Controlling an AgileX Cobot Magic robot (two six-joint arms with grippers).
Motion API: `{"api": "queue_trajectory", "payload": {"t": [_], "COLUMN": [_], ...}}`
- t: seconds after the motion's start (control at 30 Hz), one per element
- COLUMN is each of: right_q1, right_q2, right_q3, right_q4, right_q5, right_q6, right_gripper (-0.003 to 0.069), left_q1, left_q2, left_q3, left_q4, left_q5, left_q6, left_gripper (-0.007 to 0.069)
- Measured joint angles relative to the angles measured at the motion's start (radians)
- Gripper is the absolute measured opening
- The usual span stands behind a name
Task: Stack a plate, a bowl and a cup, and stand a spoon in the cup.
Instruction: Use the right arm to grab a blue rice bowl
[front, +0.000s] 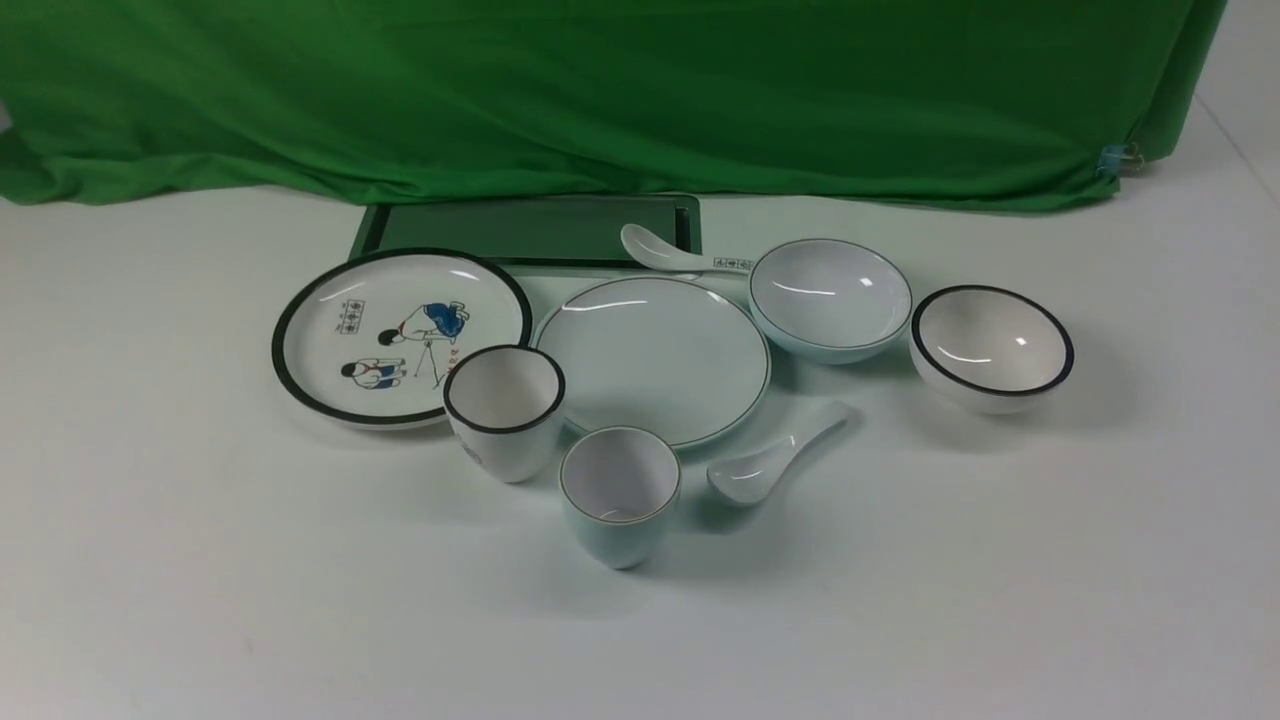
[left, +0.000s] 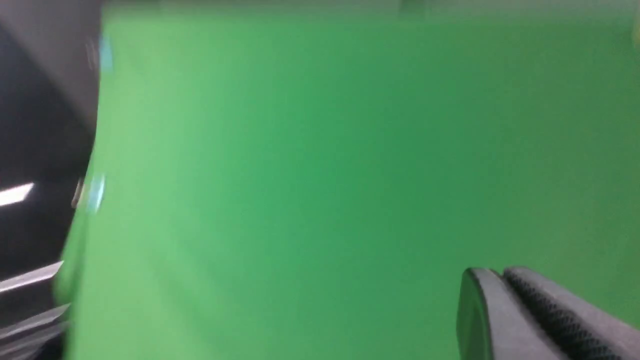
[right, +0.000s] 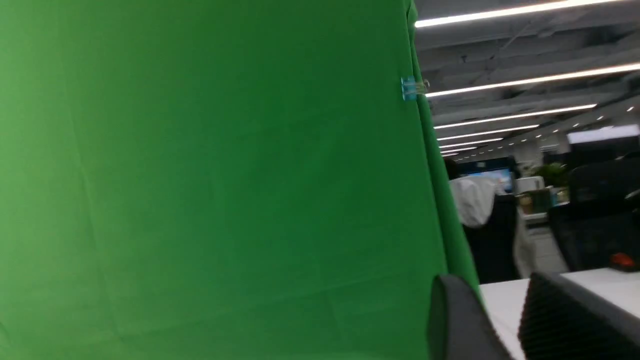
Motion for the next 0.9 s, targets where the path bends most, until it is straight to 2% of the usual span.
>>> {"api": "queue_trajectory", "payload": {"t": [0.07, 0.1, 0.2, 0.23, 0.33, 0.37, 0.47, 0.5, 0.53, 0.6, 0.63, 0.67, 0.7, 0.73, 0.77, 0.8, 0.83, 0.87, 0.9], "right_q1": [0.000, 0.000, 0.000, 0.000, 0.000, 0.000, 0.000, 0.000, 0.007, 0.019, 0.057, 0.078, 0.089, 0.130, 0.152, 0.156, 0.187, 0.200, 0.200], "right_q2": [0.031, 0.036, 0.137, 0.214, 0.395, 0.395, 0.670, 0.685, 0.811, 0.864, 0.980, 1.045, 1.058, 1.164, 1.229, 1.241, 1.350, 1.410, 1.421], "right_q3": [-0.001, -0.004, -0.069, -0.137, -0.244, -0.251, -0.379, -0.388, -0.476, -0.531, -0.641, -0.694, -0.720, -0.817, -0.886, -0.913, -1.022, -1.088, -1.102], "right_q4": [0.000, 0.000, -0.007, -0.009, -0.011, -0.011, -0.012, -0.012, -0.012, -0.012, -0.010, -0.006, 0.000, 0.012, 0.028, 0.032, 0.069, 0.089, 0.089], "right_q5": [0.000, 0.003, 0.057, 0.099, 0.155, 0.159, 0.286, 0.286, 0.439, 0.508, 0.671, 0.765, 0.784, 0.931, 1.011, 1.025, 1.125, 1.160, 1.165], "right_q6": [0.004, 0.004, -0.032, -0.084, -0.169, -0.174, -0.214, -0.214, -0.212, -0.222, -0.292, -0.345, -0.356, -0.435, -0.474, -0.480, -0.530, -0.550, -0.553], "right_gripper": [0.0178, 0.0178, 0.0053, 0.0025, 0.0014, 0.0014, 0.0013, 0.0013, 0.0013, 0.0012, 0.0012, 0.0012, 0.0012, 0.0012, 0.0012, 0.0012, 0.0015, 0.0022, 0.0024], "left_q1": [0.000, 0.000, 0.000, 0.000, 0.000, 0.000, 0.000, 0.000, 0.000, -0.003, -0.019, -0.033, -0.042, -0.082, -0.109, -0.109, -0.157, -0.177, -0.181], "left_q2": [0.029, 0.039, 0.129, 0.217, 0.394, 0.394, 0.614, 0.624, 0.712, 0.747, 0.827, 0.856, 0.863, 0.918, 0.952, 0.959, 1.022, 1.060, 1.067], "left_q3": [-0.021, -0.026, -0.155, -0.263, -0.421, -0.421, -0.543, -0.548, -0.598, -0.622, -0.687, -0.712, -0.719, -0.771, -0.803, -0.809, -0.864, -0.891, -0.896], "left_q4": [0.004, 0.005, 0.068, 0.140, 0.206, 0.209, 0.226, 0.226, 0.233, 0.240, 0.249, 0.249, 0.248, 0.216, 0.177, 0.177, 0.058, -0.017, -0.017], "left_q5": [-0.019, -0.015, 0.126, 0.244, 0.371, 0.377, 0.440, 0.440, 0.507, 0.549, 0.679, 0.763, 0.780, 0.920, 0.998, 1.013, 1.131, 1.186, 1.196], "left_q6": [-0.108, -0.118, -0.236, -0.277, -0.305, -0.306, -0.328, -0.328, -0.380, -0.406, -0.431, -0.418, -0.415, -0.348, -0.285, -0.272, -0.141, -0.063, -0.048], "left_gripper": [-0.0027, -0.0027, -0.0027, -0.0027, -0.0027, -0.0027, -0.0026, -0.0026, -0.0026, -0.0026, -0.0026, -0.0026, -0.0026, -0.0026, -0.0026, -0.0026, -0.0026, -0.0025, -0.0025]}}
